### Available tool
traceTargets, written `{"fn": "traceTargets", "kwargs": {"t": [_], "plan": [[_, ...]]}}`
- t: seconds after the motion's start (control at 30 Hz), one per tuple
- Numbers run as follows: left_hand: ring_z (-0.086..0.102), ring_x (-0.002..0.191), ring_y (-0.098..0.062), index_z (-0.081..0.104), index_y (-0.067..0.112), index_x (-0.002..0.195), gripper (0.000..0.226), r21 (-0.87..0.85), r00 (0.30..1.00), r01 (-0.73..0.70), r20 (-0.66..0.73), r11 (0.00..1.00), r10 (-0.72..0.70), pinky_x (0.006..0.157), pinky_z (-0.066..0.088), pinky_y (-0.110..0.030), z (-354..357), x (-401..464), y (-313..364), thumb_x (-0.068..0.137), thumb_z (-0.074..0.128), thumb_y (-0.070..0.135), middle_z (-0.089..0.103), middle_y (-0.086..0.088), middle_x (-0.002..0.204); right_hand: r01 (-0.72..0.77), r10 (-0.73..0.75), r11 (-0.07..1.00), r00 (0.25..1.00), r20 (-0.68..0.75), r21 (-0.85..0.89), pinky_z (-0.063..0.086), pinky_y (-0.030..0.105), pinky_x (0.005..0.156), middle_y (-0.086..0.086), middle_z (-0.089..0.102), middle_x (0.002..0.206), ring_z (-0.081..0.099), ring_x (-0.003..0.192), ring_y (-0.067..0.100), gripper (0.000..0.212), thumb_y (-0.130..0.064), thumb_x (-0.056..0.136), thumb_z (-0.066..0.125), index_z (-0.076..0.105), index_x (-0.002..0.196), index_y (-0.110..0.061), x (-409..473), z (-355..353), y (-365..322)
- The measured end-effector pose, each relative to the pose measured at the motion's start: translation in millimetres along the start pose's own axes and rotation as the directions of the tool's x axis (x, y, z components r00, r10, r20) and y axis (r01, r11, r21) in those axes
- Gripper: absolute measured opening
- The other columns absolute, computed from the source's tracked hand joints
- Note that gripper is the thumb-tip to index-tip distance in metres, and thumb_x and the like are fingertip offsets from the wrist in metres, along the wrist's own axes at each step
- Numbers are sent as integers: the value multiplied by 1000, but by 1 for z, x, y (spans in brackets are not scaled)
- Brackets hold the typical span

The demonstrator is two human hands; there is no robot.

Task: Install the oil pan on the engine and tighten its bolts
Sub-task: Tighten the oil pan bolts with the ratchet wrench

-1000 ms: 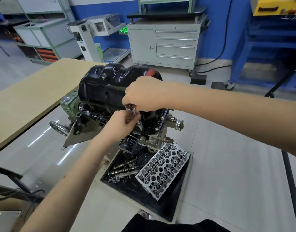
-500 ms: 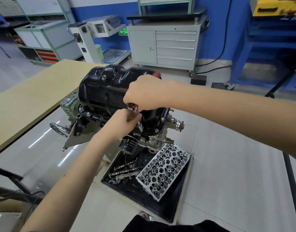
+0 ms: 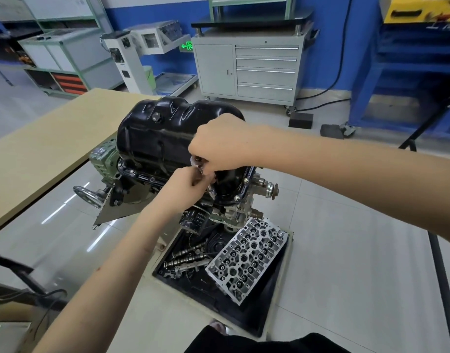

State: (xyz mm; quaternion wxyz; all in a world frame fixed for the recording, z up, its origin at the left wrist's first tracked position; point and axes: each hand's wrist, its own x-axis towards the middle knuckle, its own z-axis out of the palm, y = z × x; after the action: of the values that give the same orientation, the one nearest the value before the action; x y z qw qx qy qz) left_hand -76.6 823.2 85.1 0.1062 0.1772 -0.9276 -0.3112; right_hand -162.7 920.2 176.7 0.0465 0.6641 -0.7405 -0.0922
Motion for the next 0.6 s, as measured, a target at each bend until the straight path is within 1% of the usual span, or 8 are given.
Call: {"fn": "traceTargets", "kwargs": {"t": [0.1, 0.17, 0.23, 0.3, 0.4, 0.43, 0.5, 0.6], "plan": [[25, 46, -14, 39, 10, 58, 33, 12, 997, 20, -76, 1000, -19, 42, 18, -19, 7, 0, -1, 89, 47, 6, 30, 1, 46, -28, 30, 999, 995, -93, 18, 29, 24, 50, -3, 39, 60, 39, 51, 17, 40, -43, 85, 50, 46, 62, -11, 3, 8, -1], [22, 46, -16, 31, 11, 52, 38, 22, 995, 30, -99, 999, -28, 46, 15, -24, 9, 0, -1, 86, 44, 0, 26, -1, 45, -61, 61, 998, 994, -90, 7, 21, 23, 45, -3, 38, 59, 34, 48, 12, 43, -45, 86, 48, 37, 58, -14, 4, 13, -3], [23, 43, -15, 34, 6, 50, 40, -24, 997, 23, -68, 999, -24, 45, 18, -23, 7, 0, -2, 88, 46, 3, 28, -2, 43, -33, 34, 999, 995, -94, 4, 20, 23, 44, -1, 46, 68, 43, 54, 16, 30, -38, 87, 48, 49, 71, -13, 6, 14, -3], [33, 46, -17, 52, -5, 67, 30, -61, 1000, -18, 2, 998, 18, 49, 27, -26, 3, -1, -5, 92, 47, 12, 43, -9, 49, 18, -20, 1000, 997, -76, -25, 19, 24, 44, -1, 44, 73, 46, 63, 22, 20, -30, 89, 48, 57, 97, -14, 4, 12, -2], [56, 66, -15, 63, 4, 88, 23, -72, 997, -48, 63, 996, 53, 65, 45, -31, -2, -1, -7, 94, 46, 19, 65, -7, 79, 71, -76, 993, 996, -52, -93, 18, 26, 44, -2, 33, 71, 34, 55, 17, 19, -24, 92, 45, 54, 107, -17, 4, 12, 2], [56, 65, -16, 62, 7, 83, 24, -53, 997, -45, 56, 998, 47, 64, 45, -30, -1, 0, -8, 95, 46, 20, 64, -7, 76, 64, -69, 994, 996, -59, -94, 18, 26, 44, -2, 33, 73, 35, 56, 18, 19, -26, 92, 46, 55, 105, -16, 3, 12, 3], [40, 47, -16, 45, 10, 59, 37, 4, 999, -35, -17, 999, 35, 47, 33, -21, 3, 0, -6, 94, 46, 19, 47, -4, 51, 4, -10, 997, 997, -70, -80, 20, 25, 44, -2, 34, 71, 40, 61, 22, 21, -35, 91, 48, 53, 92, -15, 3, 12, 4], [26, 42, -15, 27, 14, 52, 45, 45, 994, -21, -109, 999, 26, 45, 21, -24, 9, 0, 0, 93, 47, 11, 30, 0, 44, -81, 77, 996, 991, -105, -36, 19, 23, 44, -3, 35, 60, 36, 49, 17, 41, -45, 88, 48, 41, 66, -11, 4, 14, 4]]}}
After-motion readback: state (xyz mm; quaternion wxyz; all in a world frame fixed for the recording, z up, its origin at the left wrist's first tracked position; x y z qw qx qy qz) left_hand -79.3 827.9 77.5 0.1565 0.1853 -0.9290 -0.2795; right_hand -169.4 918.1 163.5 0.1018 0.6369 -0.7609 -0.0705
